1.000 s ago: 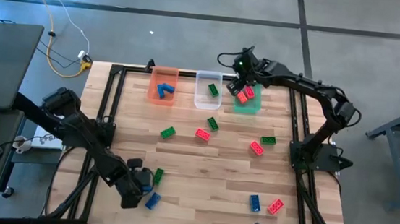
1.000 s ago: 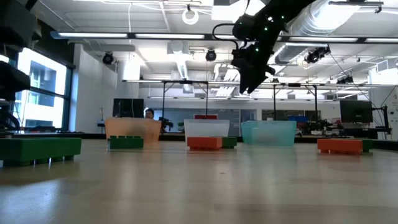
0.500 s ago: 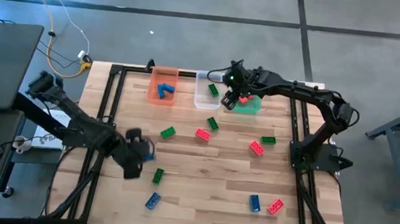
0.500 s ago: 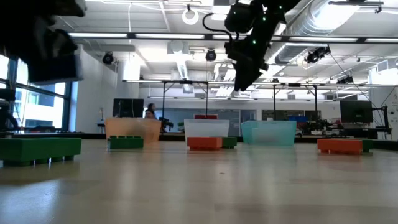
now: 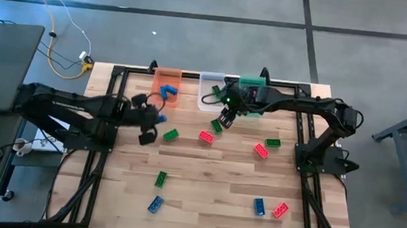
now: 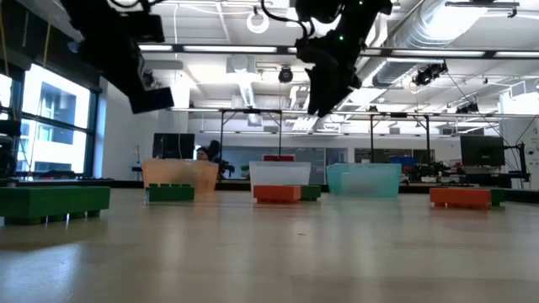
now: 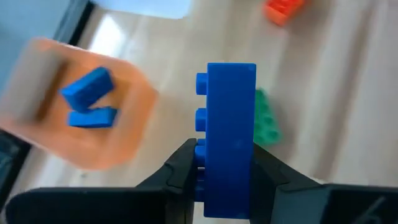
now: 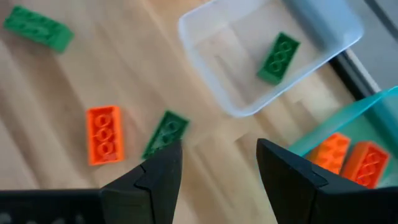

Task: Sort & place blocks by color
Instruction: Put the blue game piece into the bin

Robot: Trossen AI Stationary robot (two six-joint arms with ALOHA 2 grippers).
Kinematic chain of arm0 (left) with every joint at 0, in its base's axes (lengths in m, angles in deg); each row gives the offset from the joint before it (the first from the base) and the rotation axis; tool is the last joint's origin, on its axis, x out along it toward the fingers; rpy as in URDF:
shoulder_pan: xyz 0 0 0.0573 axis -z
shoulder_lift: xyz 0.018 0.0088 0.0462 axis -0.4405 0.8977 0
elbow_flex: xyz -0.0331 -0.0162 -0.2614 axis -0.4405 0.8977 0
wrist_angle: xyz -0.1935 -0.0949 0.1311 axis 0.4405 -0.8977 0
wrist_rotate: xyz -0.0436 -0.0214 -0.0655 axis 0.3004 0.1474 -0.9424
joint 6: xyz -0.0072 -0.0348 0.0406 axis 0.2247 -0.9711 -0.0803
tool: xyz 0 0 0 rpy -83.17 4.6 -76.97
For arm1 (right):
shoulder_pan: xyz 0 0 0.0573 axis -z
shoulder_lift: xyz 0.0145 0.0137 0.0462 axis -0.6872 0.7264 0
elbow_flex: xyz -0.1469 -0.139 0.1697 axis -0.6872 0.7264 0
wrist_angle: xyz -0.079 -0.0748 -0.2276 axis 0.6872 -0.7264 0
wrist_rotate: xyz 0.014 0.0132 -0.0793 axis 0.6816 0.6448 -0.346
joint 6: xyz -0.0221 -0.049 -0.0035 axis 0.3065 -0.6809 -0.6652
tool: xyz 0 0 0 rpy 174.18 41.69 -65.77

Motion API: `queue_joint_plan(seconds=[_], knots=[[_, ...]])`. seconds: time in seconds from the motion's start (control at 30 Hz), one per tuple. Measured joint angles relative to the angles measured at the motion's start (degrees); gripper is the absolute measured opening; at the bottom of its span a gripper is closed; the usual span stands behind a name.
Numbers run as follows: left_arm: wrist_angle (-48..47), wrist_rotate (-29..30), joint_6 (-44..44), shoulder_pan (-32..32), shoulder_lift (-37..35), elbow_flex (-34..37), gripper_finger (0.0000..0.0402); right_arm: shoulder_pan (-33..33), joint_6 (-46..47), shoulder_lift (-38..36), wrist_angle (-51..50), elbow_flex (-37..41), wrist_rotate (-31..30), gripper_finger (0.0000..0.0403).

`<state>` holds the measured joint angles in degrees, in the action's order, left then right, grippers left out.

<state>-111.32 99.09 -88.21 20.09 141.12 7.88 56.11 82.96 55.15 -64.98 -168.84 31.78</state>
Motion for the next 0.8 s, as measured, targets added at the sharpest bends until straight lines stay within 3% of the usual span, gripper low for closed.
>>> queue_joint_plan(seconds=[0.2,0.43,0.63,0.8], knots=[[6.06,-2.99,7.55,-12.42,0.86,-0.01,0.007,-5.59,6.19,0.0,-2.83,0.0,-0.01,0.0195],[11.11,-10.51,16.57,-25.16,4.09,-0.03,0.0073,-12.25,15.27,0.0,-7.2,0.32,-0.42,0.0195],[13.3,-12.21,19.65,-32.54,9.83,-0.01,0.0074,-16.72,21.94,0.04,-8.7,2.93,-0.5,0.0195],[18.33,-16.05,21.51,-36.58,14.42,-0.01,0.0075,-19.56,27.27,0.04,-9.18,5.68,-4.0,0.0195]])
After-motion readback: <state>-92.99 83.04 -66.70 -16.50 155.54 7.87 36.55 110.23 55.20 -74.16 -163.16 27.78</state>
